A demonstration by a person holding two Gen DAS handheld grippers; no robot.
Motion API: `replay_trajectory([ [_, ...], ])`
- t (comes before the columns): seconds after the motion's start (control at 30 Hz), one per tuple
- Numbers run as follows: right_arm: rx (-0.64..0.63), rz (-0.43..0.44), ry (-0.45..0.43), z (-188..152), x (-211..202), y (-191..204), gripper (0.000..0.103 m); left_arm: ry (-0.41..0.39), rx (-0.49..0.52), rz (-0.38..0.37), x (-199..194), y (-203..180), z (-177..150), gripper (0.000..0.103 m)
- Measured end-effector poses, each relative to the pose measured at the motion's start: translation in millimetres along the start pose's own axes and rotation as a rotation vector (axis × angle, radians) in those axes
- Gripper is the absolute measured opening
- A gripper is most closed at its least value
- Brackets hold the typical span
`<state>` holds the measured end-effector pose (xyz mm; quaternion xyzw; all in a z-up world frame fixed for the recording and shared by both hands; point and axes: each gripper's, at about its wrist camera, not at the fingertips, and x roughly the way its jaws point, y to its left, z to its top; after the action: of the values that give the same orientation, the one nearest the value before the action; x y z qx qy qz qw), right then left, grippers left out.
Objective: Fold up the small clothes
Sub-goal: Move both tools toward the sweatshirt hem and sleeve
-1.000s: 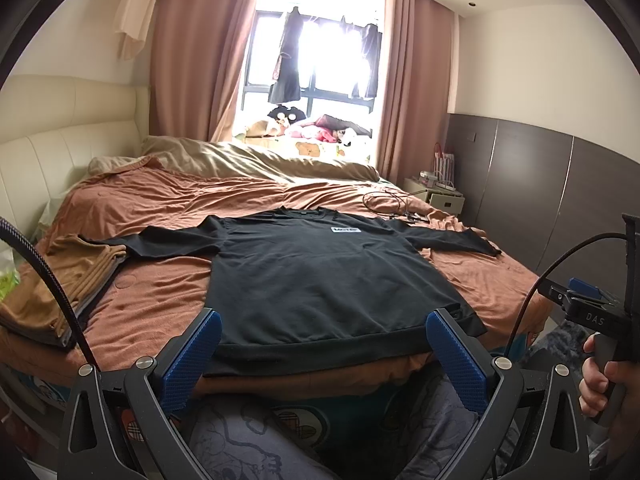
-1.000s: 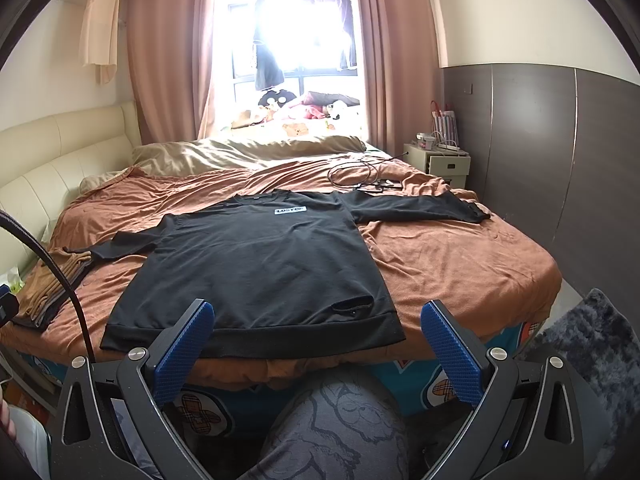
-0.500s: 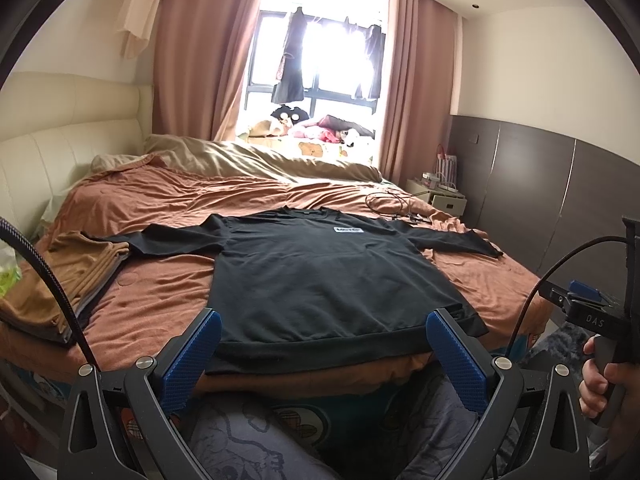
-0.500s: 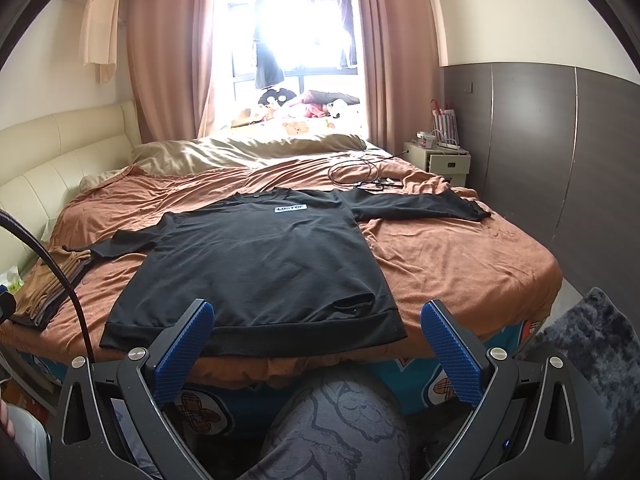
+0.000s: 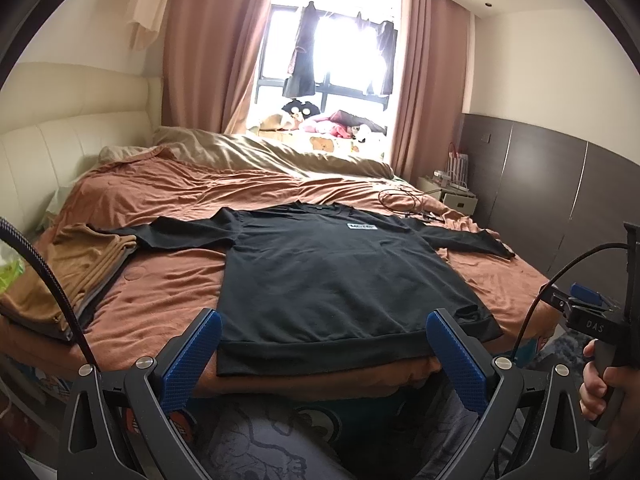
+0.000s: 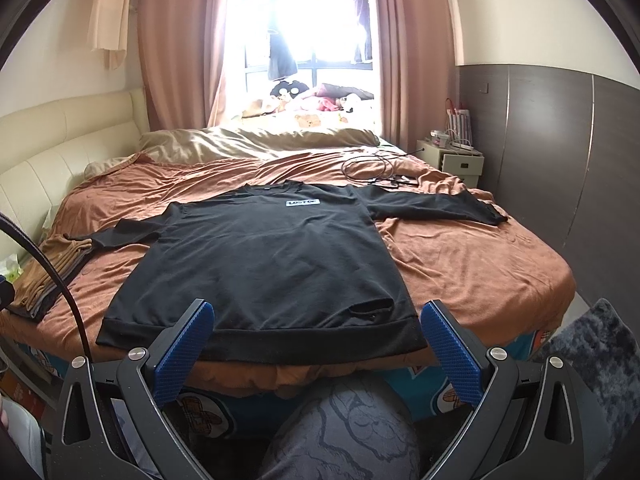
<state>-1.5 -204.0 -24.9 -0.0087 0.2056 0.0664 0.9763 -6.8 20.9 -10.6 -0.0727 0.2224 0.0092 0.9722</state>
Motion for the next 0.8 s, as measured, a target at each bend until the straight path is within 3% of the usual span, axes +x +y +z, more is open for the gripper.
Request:
replay_trajectory([
  [0.43,-0.010,0.079,0.026,28,69,1,0.103,0.041,-0.017,0.084,53,38,24,0.102],
  [0.8,-0.038,0.090,0.085,68,137,16,0.103,0.089,-0.087,0.177,111,92,51,0.091],
])
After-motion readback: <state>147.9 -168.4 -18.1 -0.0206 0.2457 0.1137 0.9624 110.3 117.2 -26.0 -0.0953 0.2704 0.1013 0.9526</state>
